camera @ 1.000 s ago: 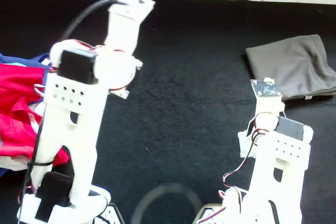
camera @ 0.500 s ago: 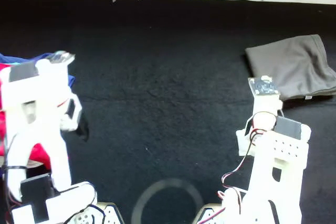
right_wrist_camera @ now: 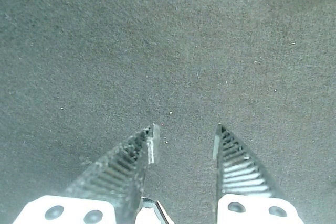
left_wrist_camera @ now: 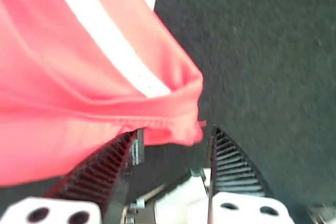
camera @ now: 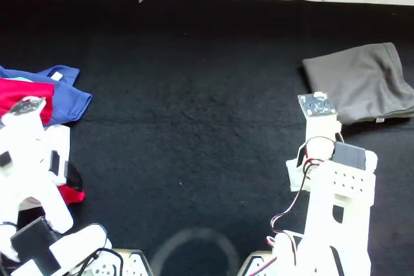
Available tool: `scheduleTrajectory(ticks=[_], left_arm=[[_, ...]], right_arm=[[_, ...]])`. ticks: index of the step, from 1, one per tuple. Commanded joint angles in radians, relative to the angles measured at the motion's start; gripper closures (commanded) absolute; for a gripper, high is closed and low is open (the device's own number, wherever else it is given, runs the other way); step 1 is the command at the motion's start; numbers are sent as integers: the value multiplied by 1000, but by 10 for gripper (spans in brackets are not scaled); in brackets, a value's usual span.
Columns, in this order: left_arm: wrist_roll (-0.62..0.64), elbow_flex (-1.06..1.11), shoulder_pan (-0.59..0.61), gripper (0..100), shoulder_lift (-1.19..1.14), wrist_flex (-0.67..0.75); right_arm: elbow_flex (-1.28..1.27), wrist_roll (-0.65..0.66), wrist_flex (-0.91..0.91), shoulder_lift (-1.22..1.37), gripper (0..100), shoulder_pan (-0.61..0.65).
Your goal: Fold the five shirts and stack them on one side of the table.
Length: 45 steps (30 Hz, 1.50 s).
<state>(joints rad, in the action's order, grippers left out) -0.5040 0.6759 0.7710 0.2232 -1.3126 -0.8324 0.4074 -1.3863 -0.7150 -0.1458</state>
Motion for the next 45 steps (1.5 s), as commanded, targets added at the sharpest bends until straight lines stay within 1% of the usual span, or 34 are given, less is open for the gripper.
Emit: scheduleTrajectory(ticks=[1,3,5,6,7,9,12,14,17,19,21,24,26,30,34,36,39,41,43,45], left_arm=[[-9,74,-31,799,5,143],[-8,88,-36,852,15,172],[15,62,-38,983,16,144],[57,39,-38,995,16,115],[91,13,-38,973,16,81],[123,-65,-51,994,16,6],[153,-209,-113,992,16,-107],[192,-326,-185,992,16,-189],[244,-533,-344,992,16,-328],[282,-680,-481,992,16,-416],[311,-805,-627,992,16,-457],[318,-937,-828,992,10,-454],[318,-986,-964,992,5,-454],[318,-1000,-1228,991,5,-420],[318,-998,-1411,989,5,-356],[318,-998,-1455,956,5,-328],[319,-998,-1457,849,5,-324],[319,-998,-1414,796,8,-328],[318,-1001,-1348,792,13,-345],[315,-1004,-1253,799,15,-373]], right_arm=[[7,9,10,-18,826,10],[7,9,10,-18,826,8],[4,9,10,-18,826,8],[2,9,10,-18,826,8],[1,9,10,-16,826,8],[-1,9,16,-16,826,8],[-16,5,64,-16,827,2],[-42,3,99,-21,828,2],[-87,3,153,-24,828,2],[-117,3,171,-24,828,2],[-136,3,173,-24,828,2],[-143,3,165,-24,828,-7],[-143,3,166,-25,828,-39],[-143,6,171,-25,828,-116],[-143,8,171,-25,828,-174],[-143,8,171,-25,828,-188],[-143,8,165,-25,828,-186],[-143,5,165,-25,828,-183],[-142,5,166,-25,828,-183],[-140,6,171,-25,828,-183]])
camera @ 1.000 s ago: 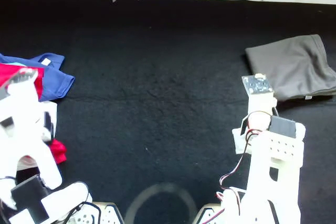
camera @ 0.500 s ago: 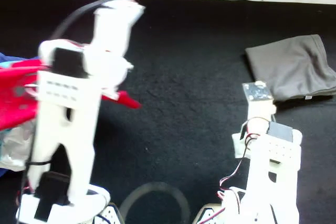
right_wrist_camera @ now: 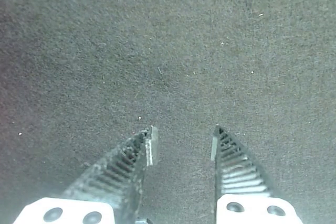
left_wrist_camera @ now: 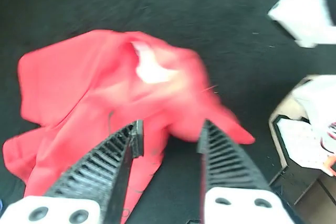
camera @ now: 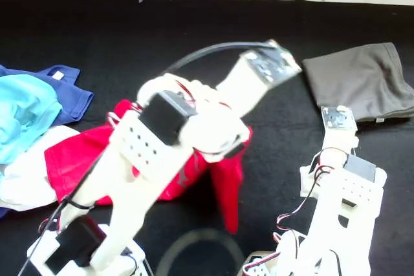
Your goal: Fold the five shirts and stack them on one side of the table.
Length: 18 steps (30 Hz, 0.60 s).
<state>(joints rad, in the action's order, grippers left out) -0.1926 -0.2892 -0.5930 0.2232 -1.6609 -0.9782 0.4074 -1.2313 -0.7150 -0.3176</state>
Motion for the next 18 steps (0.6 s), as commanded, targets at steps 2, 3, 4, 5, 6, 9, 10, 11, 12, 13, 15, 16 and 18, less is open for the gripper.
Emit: scheduleTrajectory(ticks=[2,3,4,5,6,9,10,11,12,13,15,16,18], left_arm=[[3,-41,213,801,15,-60],[2,-41,269,801,15,-80],[2,-41,323,801,16,-92],[2,-41,386,801,16,-95],[2,-41,458,801,19,-97],[2,-31,677,801,47,-97],[2,-31,745,801,56,-98],[2,-30,814,801,65,-98],[2,-28,881,801,74,-100],[2,-15,946,801,84,-100],[-29,36,1049,801,102,-100],[-57,77,1089,801,111,-100],[-106,176,1159,801,130,-98]], right_arm=[[10,5,16,-25,828,-10],[12,5,16,-25,828,-10],[12,3,16,-25,828,-8],[13,3,15,-25,828,4],[13,3,8,-25,828,24],[24,3,-16,-16,828,124],[39,0,-36,-15,828,166],[62,-15,-56,-15,828,209],[91,-46,-73,-15,827,246],[131,-78,-91,-13,826,283],[206,-123,-125,-13,825,355],[243,-135,-140,-12,825,395],[306,-153,-162,-12,825,493]])
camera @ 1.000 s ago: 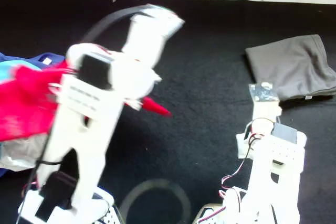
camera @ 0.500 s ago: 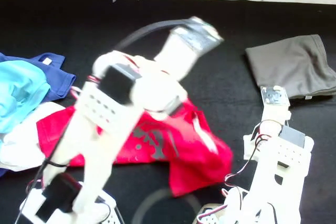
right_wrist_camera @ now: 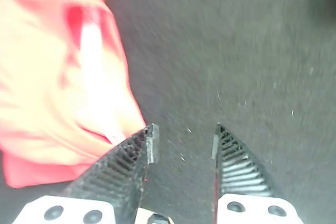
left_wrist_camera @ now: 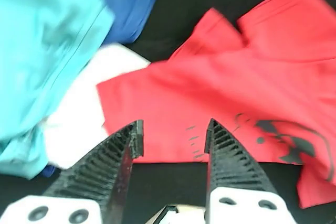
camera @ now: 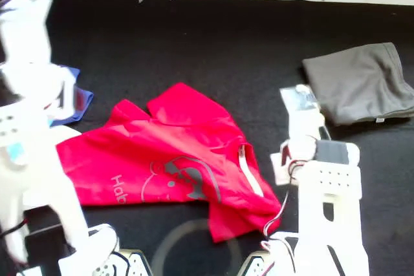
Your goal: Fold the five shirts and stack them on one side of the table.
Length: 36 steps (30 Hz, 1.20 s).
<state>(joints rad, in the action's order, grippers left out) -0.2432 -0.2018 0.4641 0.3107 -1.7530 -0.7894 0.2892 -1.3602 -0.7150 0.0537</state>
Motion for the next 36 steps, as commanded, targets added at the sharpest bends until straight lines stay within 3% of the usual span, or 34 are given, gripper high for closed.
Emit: scheduleTrajectory(ticks=[1,6,10,21,31,36], left_arm=[[-75,142,137,801,51,-3],[-123,312,314,801,93,15],[-176,392,390,800,119,64],[-189,685,360,800,122,247],[-189,697,361,800,124,256],[-189,674,360,800,124,258]], right_arm=[[143,-48,-39,-8,824,177],[278,-109,-45,183,824,394],[469,-152,-38,456,824,421],[1319,-183,-38,1184,824,461],[1870,-183,-51,1696,824,487],[2072,-178,-234,1827,824,519]])
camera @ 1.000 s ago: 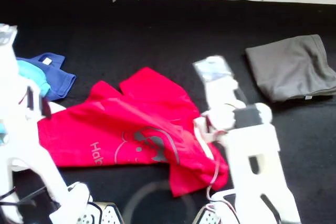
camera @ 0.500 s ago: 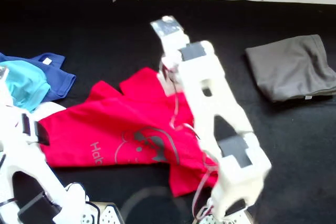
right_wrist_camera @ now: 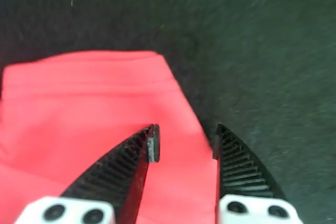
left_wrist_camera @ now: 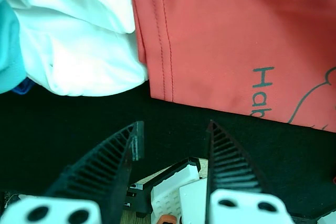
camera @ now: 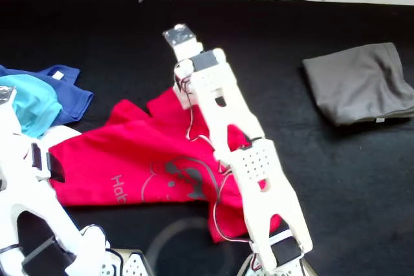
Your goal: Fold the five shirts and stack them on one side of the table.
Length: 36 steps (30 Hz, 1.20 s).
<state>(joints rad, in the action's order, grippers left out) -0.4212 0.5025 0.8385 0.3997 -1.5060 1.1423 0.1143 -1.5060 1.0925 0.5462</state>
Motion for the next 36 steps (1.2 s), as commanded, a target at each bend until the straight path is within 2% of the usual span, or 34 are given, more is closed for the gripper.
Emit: scheduleTrajectory(ticks=[1,7,14,18,24,36], left_arm=[[-11,-44,-15,800,35,11],[-11,-148,-15,800,35,2],[-11,-163,-12,800,35,5],[-11,-163,-12,800,35,2],[-11,-165,-10,800,35,2],[-11,-163,-10,800,35,2]], right_arm=[[177,-2,-120,36,824,38],[314,-2,-259,84,824,102],[328,3,-251,-38,824,88],[320,66,-156,-76,824,47],[266,75,5,-22,824,12],[243,75,7,117,831,54]])
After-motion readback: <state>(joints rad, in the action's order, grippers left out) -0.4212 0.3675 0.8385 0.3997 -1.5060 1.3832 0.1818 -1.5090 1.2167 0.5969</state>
